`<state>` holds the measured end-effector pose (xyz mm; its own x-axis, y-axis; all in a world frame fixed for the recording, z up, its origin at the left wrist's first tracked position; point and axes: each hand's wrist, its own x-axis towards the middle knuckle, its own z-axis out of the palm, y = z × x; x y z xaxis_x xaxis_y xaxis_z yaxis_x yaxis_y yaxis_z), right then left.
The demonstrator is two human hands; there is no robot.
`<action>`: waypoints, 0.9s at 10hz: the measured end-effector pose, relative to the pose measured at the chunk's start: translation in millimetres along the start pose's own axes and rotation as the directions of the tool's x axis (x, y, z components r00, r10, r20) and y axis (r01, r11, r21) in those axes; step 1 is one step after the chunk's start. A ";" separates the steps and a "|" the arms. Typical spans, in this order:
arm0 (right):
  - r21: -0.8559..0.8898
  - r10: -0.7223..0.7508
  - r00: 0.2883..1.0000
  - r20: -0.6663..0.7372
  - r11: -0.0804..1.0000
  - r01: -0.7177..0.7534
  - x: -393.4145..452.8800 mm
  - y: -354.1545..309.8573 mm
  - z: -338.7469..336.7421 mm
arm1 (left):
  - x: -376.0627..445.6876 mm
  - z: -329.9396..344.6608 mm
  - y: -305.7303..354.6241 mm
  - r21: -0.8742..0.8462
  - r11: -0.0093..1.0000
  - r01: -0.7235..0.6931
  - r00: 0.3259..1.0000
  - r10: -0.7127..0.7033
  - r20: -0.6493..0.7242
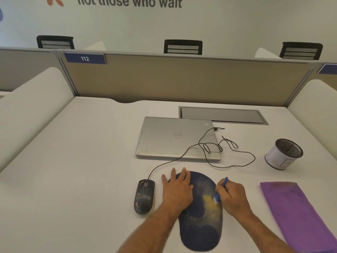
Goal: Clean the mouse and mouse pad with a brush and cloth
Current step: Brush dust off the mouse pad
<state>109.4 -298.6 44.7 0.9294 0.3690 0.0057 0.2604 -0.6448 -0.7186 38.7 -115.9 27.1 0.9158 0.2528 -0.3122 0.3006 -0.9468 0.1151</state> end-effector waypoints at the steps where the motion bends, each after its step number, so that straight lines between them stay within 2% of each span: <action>1: 0.037 -0.011 0.998 -0.059 0.999 0.013 -1.2 -2.0 -1.9 | -0.1 0.3 0.2 -0.002 1.000 -0.002 1.000 0.002 0.000; 2: 0.004 -0.053 0.998 -0.045 0.999 0.054 -3.5 -3.7 0.6 | -0.1 0.6 0.1 -0.001 1.000 -0.002 1.000 0.002 0.004; 3: -0.033 -0.023 1.000 0.006 0.999 0.023 -2.6 -0.9 2.5 | 0.0 0.1 0.0 0.001 1.000 -0.002 1.000 0.002 0.005; 9: -0.010 0.006 1.000 -0.005 1.000 -0.006 -2.0 -4.6 2.3 | -1.0 -0.8 0.5 0.001 1.000 -0.004 1.000 0.004 0.001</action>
<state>105.8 -294.9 46.5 0.9322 0.3619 0.0043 0.2572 -0.6540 -0.7114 38.1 -116.5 28.2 0.9166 0.2487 -0.3129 0.2965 -0.9480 0.1152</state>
